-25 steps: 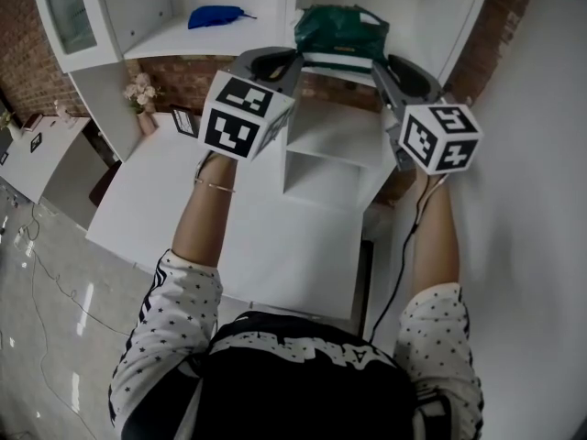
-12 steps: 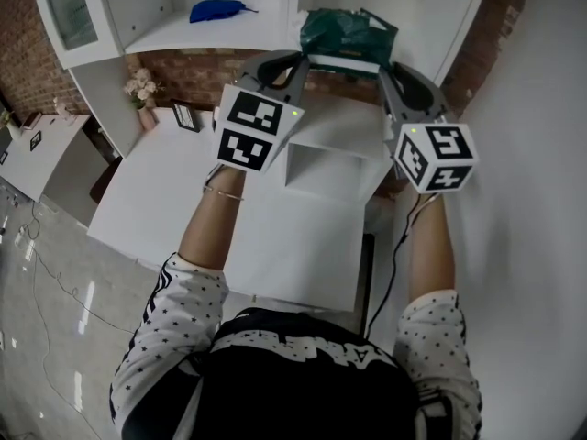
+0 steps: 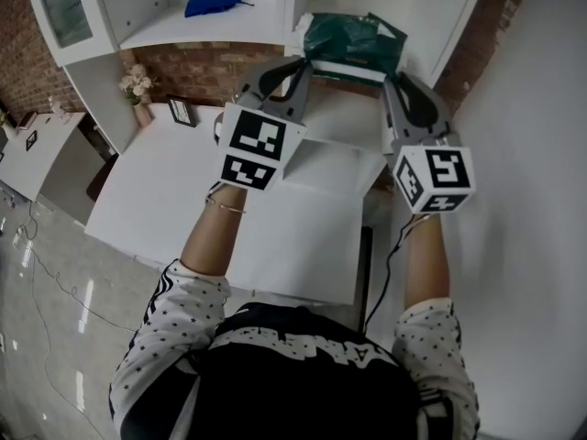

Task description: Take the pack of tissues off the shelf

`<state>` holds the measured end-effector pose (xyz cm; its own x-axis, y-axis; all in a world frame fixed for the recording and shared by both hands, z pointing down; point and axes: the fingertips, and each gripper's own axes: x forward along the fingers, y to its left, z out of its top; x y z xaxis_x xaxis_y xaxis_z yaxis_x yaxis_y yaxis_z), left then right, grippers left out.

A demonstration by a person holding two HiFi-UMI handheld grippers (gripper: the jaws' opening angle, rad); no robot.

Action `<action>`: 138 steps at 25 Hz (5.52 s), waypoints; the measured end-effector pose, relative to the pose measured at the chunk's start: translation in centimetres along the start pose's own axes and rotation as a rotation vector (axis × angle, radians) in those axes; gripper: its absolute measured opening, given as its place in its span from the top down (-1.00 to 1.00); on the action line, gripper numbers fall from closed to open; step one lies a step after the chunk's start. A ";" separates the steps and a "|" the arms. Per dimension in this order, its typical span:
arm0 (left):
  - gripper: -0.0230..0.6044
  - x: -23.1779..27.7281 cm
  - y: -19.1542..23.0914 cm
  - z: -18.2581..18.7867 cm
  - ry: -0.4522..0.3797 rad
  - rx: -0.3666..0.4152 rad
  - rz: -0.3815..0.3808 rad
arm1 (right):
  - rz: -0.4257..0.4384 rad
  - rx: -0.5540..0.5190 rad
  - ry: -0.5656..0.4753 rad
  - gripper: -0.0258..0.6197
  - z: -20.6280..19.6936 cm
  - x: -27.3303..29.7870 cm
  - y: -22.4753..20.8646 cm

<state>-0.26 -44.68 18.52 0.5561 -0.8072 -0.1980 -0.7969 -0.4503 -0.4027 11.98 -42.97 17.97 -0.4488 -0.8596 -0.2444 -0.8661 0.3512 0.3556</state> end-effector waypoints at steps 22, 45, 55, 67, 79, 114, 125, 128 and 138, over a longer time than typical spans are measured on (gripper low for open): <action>0.80 -2.6 -3.7 -2.9 0.020 -0.059 -0.021 | -0.025 0.015 0.008 0.65 -3.3 -4.7 2.4; 0.80 -5.8 -7.2 -8.0 0.103 -0.136 -0.034 | -0.016 0.096 0.095 0.65 -8.9 -8.5 5.9; 0.80 -7.0 -8.8 -10.3 0.139 -0.139 -0.056 | -0.014 0.127 0.144 0.65 -11.4 -9.8 7.3; 0.80 -8.2 -11.2 -12.8 0.174 -0.159 -0.097 | -0.032 0.158 0.207 0.65 -14.5 -12.1 8.6; 0.80 -9.0 -12.9 -15.2 0.211 -0.182 -0.118 | -0.042 0.154 0.267 0.65 -16.8 -13.4 9.4; 0.80 -9.9 -13.6 -17.5 0.265 -0.194 -0.108 | -0.036 0.171 0.293 0.65 -18.8 -13.8 10.8; 0.80 -9.8 -13.8 -17.4 0.268 -0.189 -0.118 | -0.046 0.186 0.302 0.66 -18.9 -14.1 10.7; 0.80 -9.8 -13.9 -17.4 0.271 -0.189 -0.120 | -0.046 0.186 0.311 0.66 -19.0 -14.2 10.7; 0.80 -9.8 -14.0 -17.5 0.273 -0.186 -0.119 | -0.051 0.192 0.306 0.67 -19.0 -14.1 10.7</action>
<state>1.29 -37.11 41.70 0.5842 -0.8058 0.0970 -0.7735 -0.5890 -0.2340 13.23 -34.15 42.38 -0.3425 -0.9389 0.0345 -0.9242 0.3433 0.1671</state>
